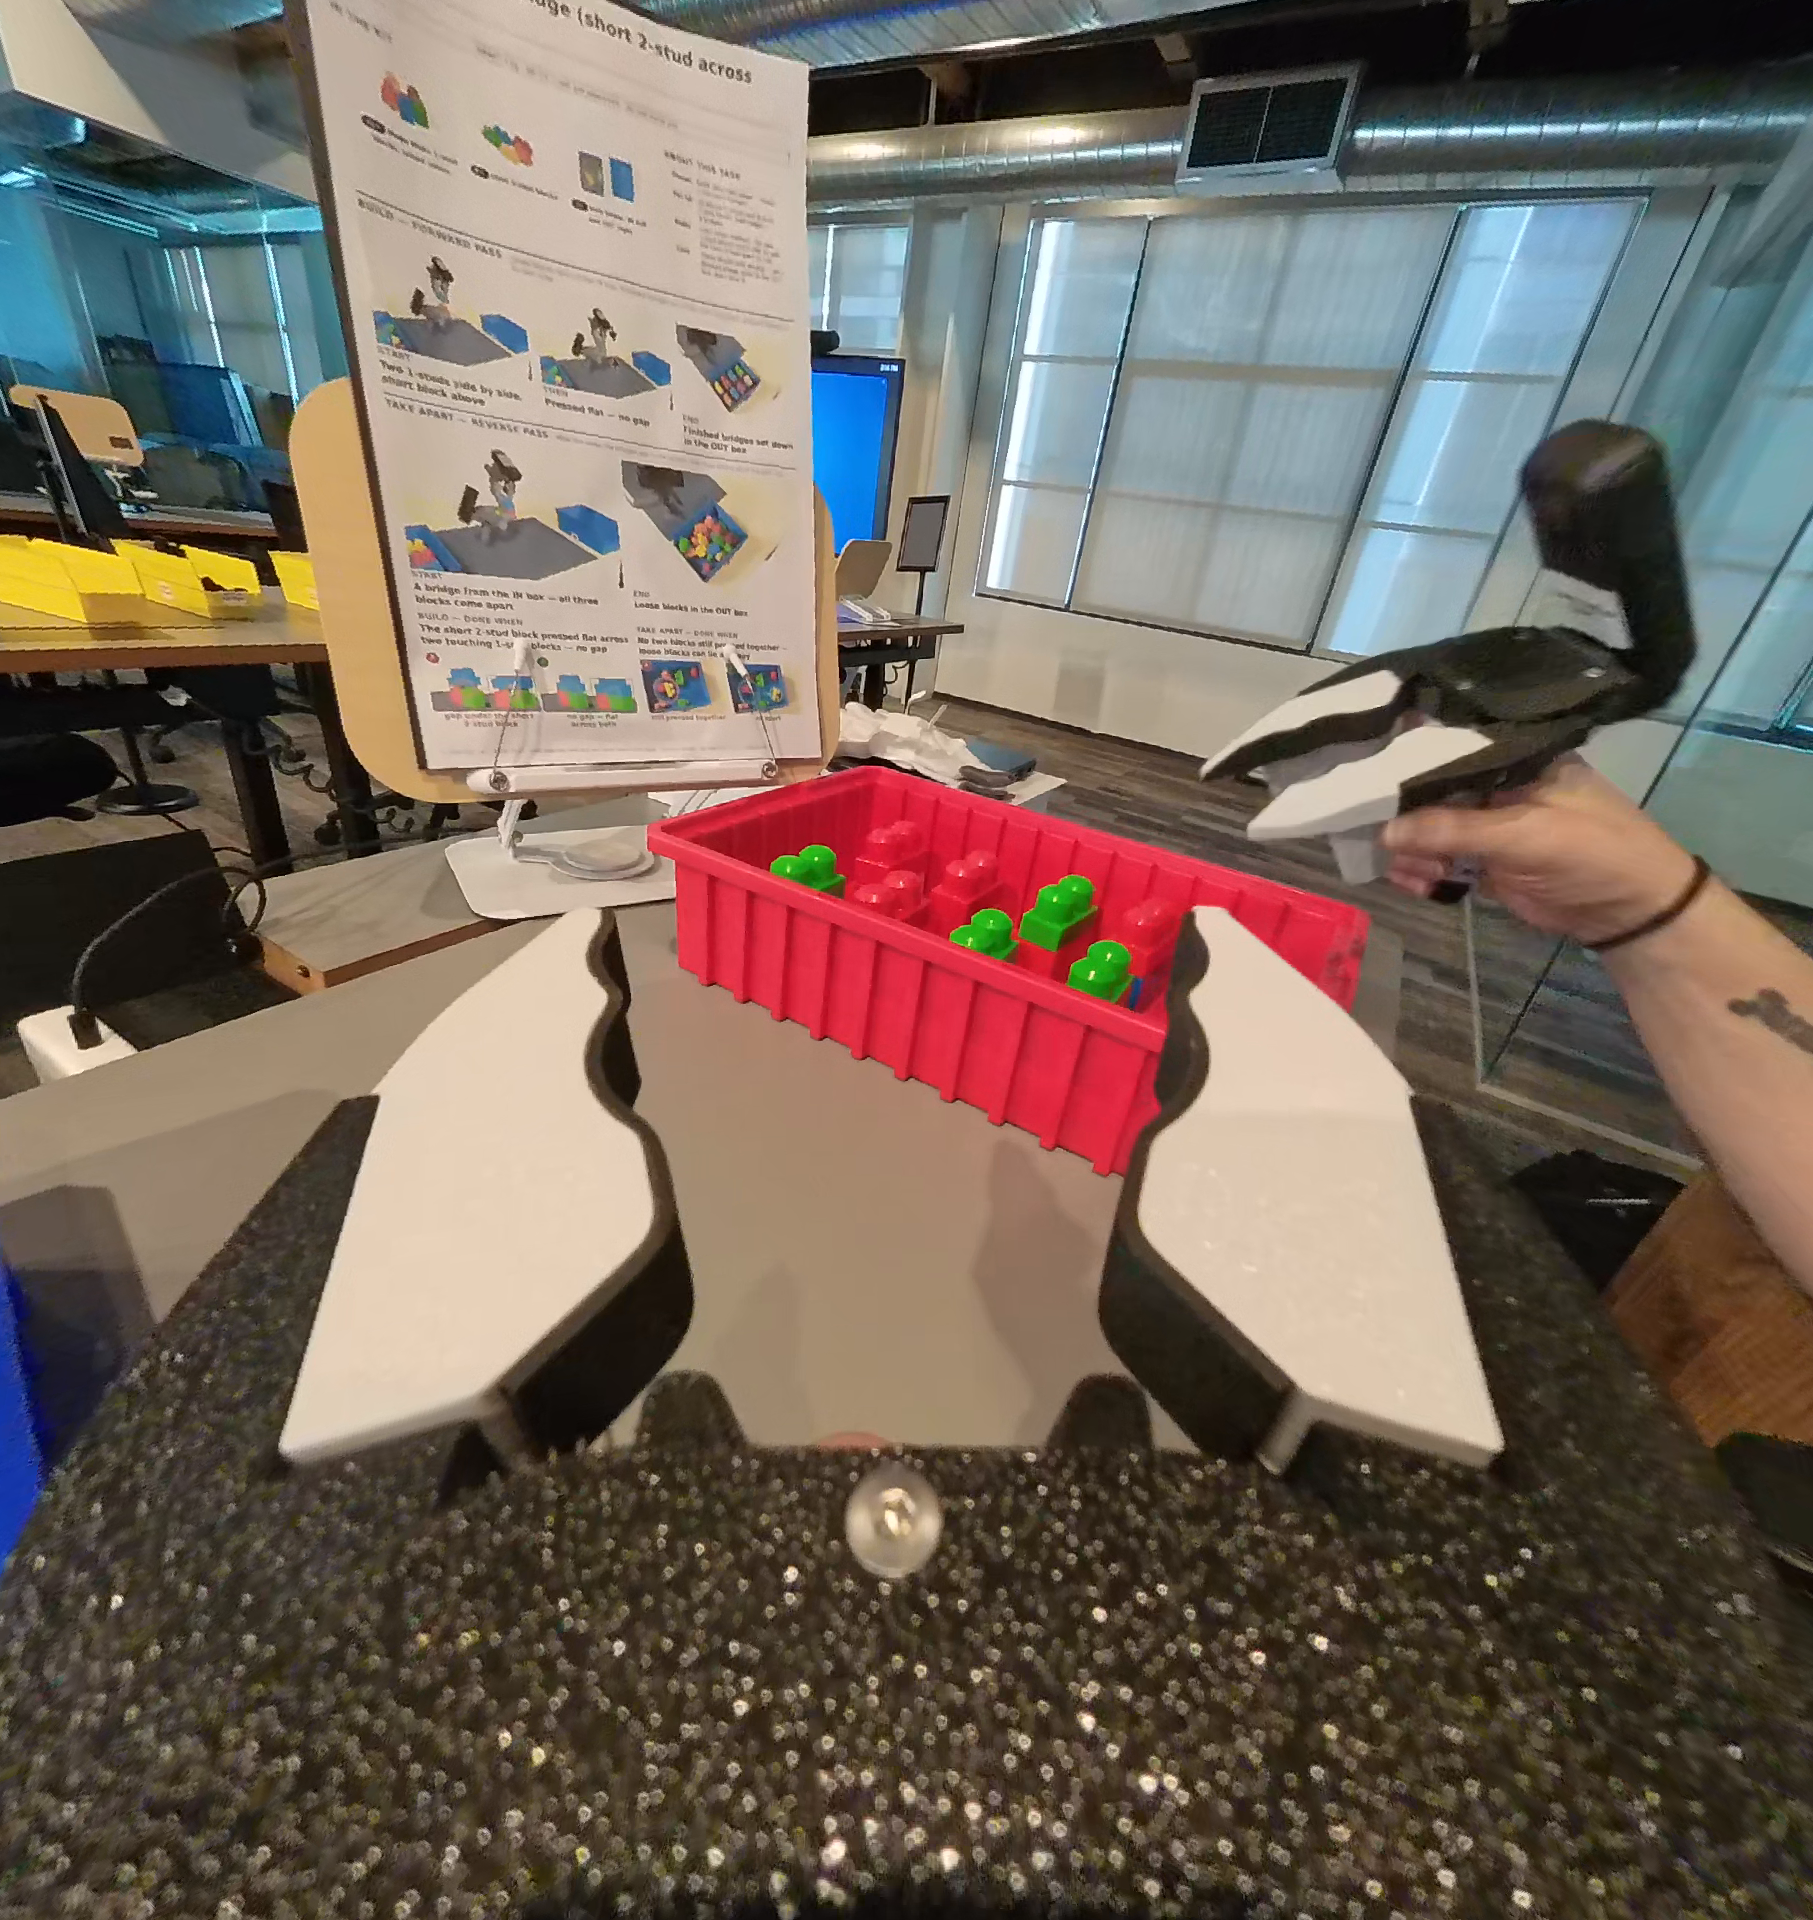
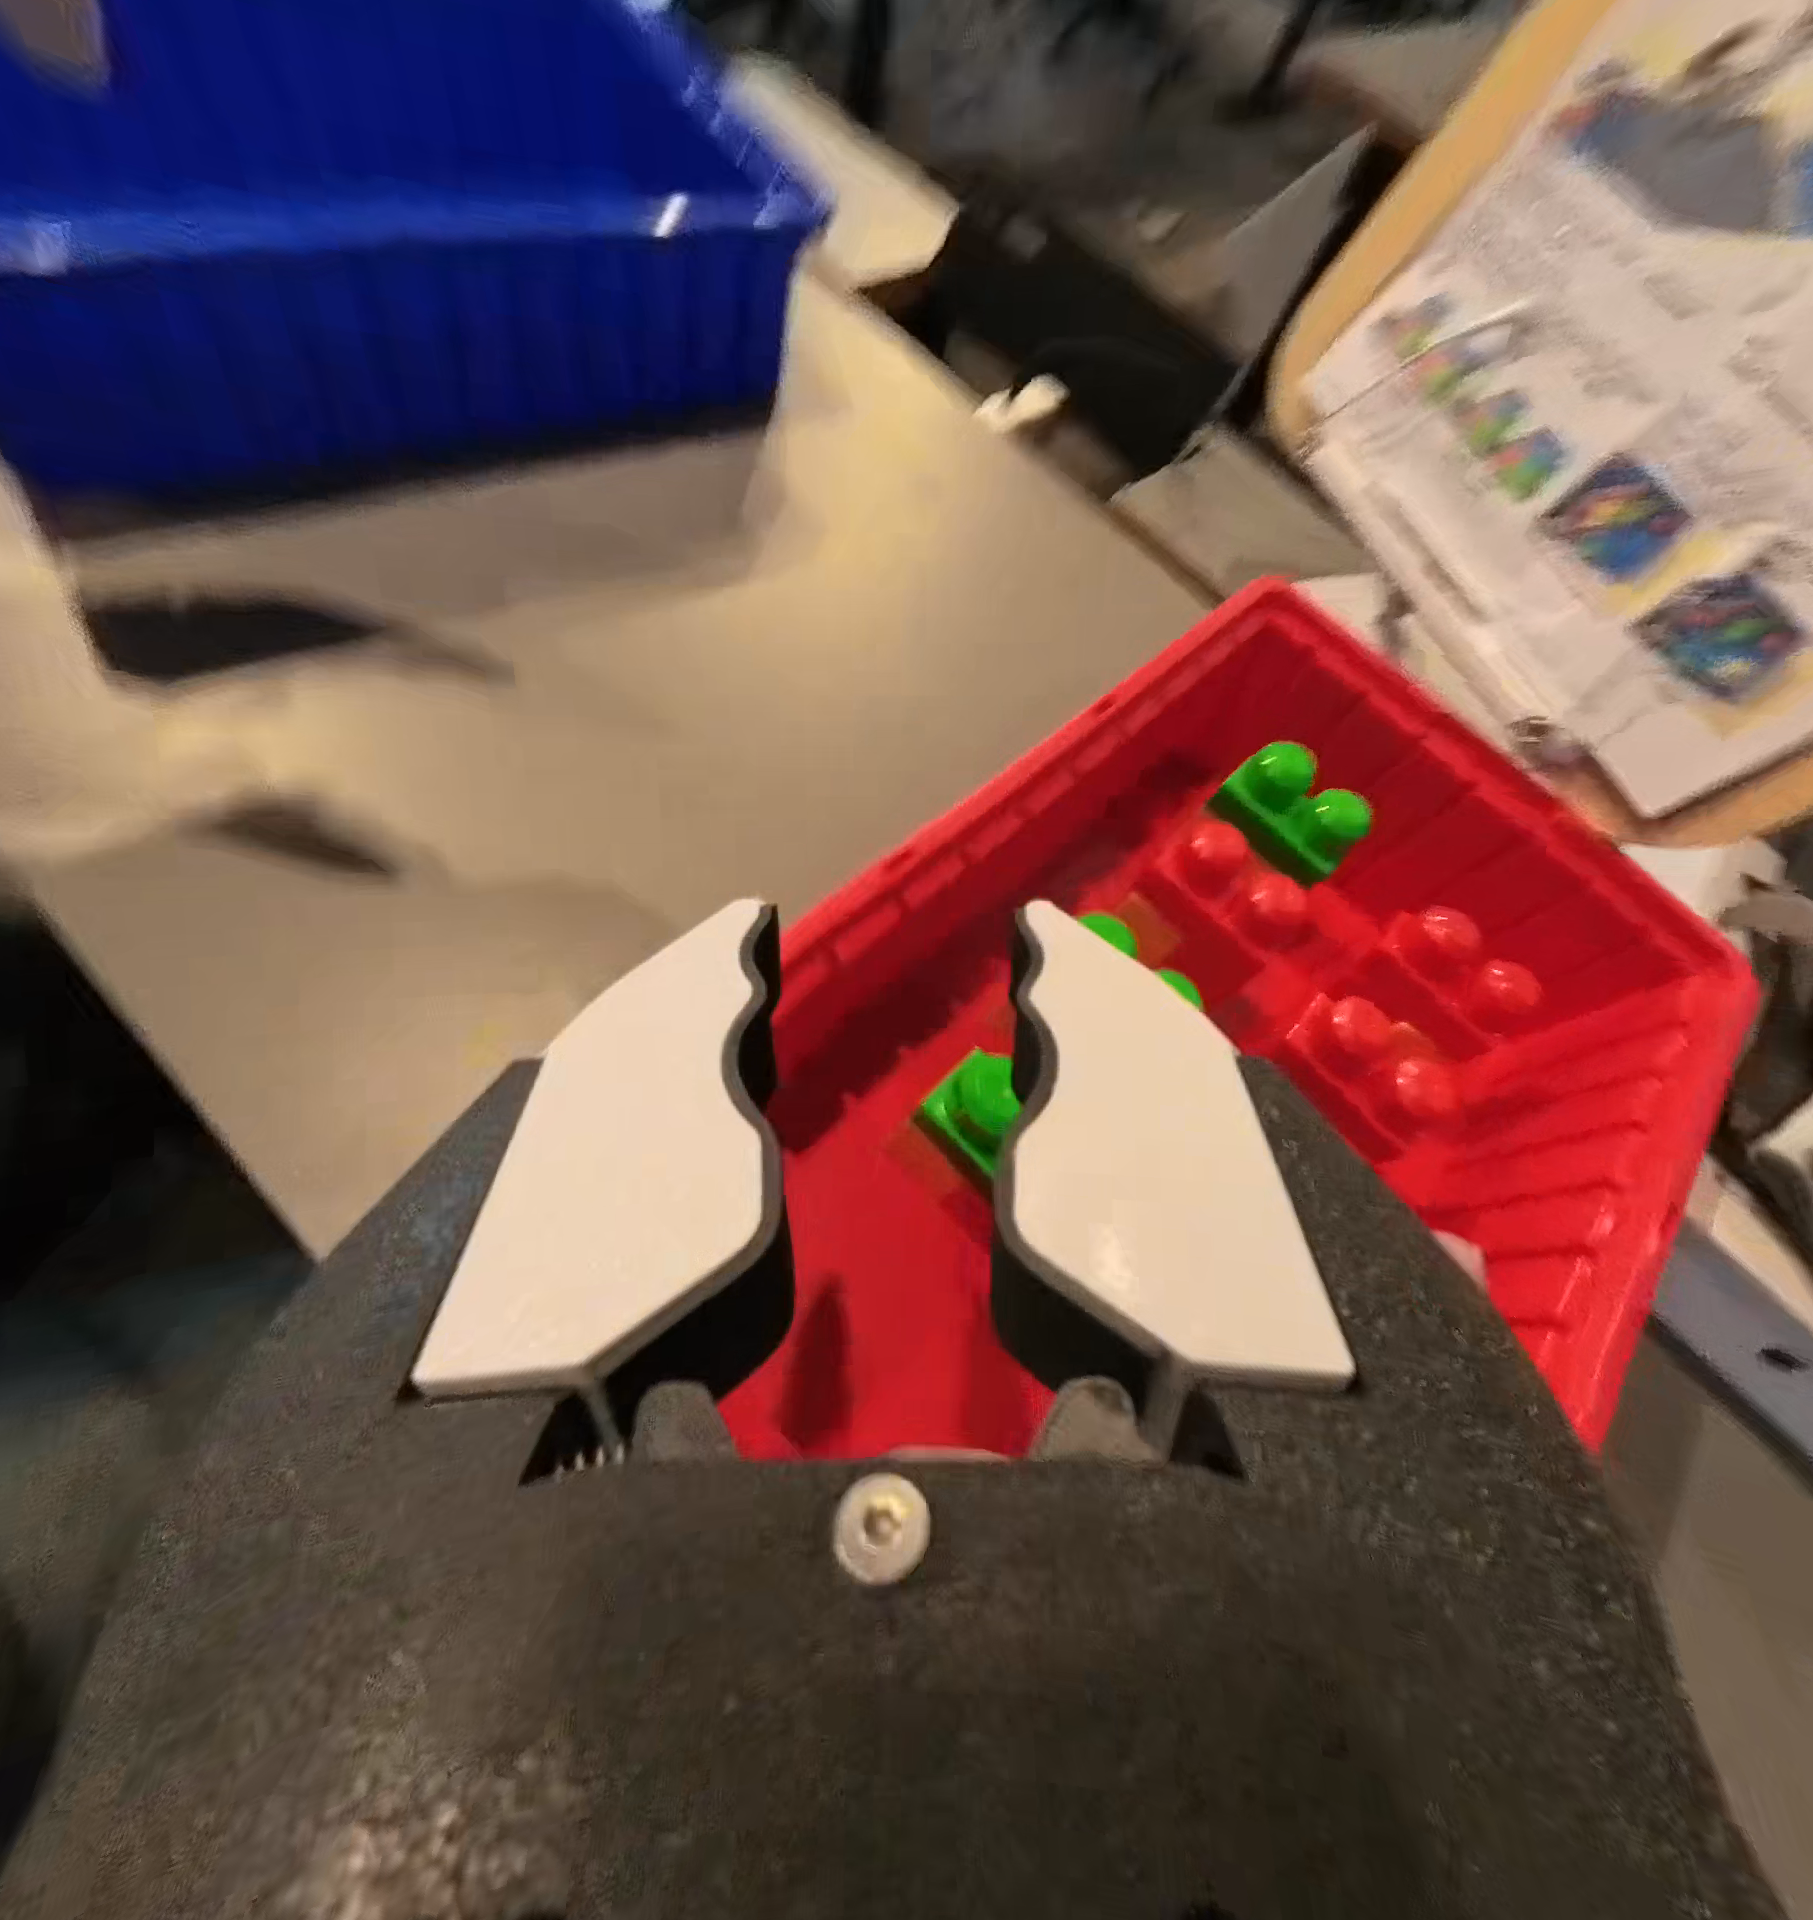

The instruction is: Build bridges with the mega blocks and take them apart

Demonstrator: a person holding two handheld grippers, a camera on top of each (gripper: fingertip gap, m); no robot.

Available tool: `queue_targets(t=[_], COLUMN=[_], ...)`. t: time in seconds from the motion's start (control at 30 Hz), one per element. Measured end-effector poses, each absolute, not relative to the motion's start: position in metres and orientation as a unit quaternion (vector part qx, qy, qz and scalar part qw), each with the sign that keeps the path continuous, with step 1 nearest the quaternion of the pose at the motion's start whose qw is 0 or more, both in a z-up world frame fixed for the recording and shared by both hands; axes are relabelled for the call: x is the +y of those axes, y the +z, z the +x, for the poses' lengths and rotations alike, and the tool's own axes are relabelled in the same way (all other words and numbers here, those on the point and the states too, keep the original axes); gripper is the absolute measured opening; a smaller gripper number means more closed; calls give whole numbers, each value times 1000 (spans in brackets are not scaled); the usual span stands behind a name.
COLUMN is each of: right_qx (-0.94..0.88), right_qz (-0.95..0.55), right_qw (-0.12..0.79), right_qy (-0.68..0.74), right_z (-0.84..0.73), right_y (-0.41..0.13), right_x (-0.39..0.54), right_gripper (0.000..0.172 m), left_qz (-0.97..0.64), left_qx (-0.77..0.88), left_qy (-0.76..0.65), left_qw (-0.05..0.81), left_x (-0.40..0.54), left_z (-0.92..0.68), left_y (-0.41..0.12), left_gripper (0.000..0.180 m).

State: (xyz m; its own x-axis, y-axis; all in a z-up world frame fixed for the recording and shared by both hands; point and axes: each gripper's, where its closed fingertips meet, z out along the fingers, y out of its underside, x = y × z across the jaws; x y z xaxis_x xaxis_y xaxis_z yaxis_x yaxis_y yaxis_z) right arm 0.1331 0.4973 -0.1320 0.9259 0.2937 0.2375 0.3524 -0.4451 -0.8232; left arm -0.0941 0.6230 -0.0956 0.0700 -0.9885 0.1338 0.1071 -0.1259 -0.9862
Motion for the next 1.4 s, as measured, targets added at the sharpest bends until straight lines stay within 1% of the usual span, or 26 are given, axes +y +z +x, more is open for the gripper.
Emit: queue_targets(t=[0.1, 0.27, 0.33, 0.5, 0.6, 0.97, 1.03, 1.07, 1.1, 1.13, 1.4], right_qx=[-312, -416, -428, -434, -430, -431, -431, -432, -434, -434, -424], right_qz=[-883, -898, -898, -898, -900, -901, -901, -901, -900, -900, -905], right_qw=[351, 144, 100, 75, 70, 48, 43, 40, 34, 37, 41], right_qy=[-18, -17, -11, -12, -14, -2, 0, 2, 9, 9, 9], right_z=[147, 188, 200, 215, 219, 223, 223, 223, 222, 222, 223], right_y=[-173, -233, -247, -263, -269, -287, -291, -293, -295, -296, -296], right_x=[498, 494, 494, 502, 503, 503, 502, 501, 499, 500, 499], right_gripper=[43, 45, 47, 52, 60, 60, 57, 53, 42, 38, 37], left_qz=[-525, -526, -527, -529, -533, -539, -540, -540, -540, -541, -544], left_qx=[418, 419, 423, 433, 436, 440, 439, 439, 439, 439, 443], left_qy=[-543, -552, -549, -540, -540, -544, -544, -544, -544, -543, -541], left_qw=[505, 493, 492, 490, 485, 469, 468, 469, 469, 469, 463], left_x=[623, 620, 619, 616, 617, 616, 617, 617, 618, 618, 617], left_z=[-94, -91, -89, -87, -85, -81, -81, -81, -81, -81, -78], left_y=[-96, -97, -98, -102, -107, -115, -115, -115, -116, -116, -121], left_gripper=[98, 98, 98, 98, 98, 97, 97, 97, 97, 97, 97])
